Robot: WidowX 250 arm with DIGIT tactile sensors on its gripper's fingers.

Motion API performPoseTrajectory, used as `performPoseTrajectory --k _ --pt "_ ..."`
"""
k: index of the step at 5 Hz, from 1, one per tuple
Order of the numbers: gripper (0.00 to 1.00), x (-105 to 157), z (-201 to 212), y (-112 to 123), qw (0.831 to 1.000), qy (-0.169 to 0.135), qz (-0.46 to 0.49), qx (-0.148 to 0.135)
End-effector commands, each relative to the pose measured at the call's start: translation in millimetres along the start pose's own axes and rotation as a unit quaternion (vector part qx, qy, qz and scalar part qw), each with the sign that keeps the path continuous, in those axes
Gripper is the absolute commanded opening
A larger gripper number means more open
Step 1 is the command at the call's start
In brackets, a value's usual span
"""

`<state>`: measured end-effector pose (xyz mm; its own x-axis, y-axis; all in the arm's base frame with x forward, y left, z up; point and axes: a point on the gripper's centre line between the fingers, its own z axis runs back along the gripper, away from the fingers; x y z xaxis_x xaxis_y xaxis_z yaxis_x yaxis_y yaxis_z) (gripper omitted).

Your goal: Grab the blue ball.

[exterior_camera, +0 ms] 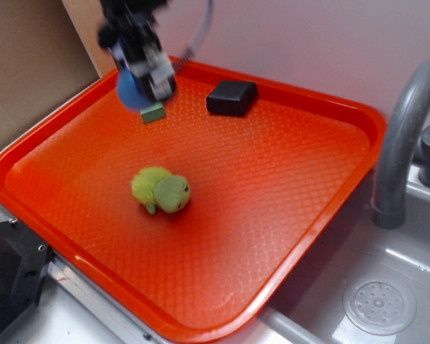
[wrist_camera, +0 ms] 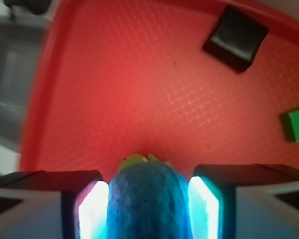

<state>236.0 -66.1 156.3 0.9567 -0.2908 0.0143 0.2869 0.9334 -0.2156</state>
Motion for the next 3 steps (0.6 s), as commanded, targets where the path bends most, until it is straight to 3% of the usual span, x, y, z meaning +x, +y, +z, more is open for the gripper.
performPoseTrajectory --k 1,2,3 --pt "0.00 -8.7 66.5 46.0 0.995 -0.072 0.076 0.006" --pt "0.00 -18.3 71.9 47.3 0.982 -0.092 0.152 0.061" --pt "0.00 -19.6 69.8 48.8 0.980 -0.094 0.161 0.066"
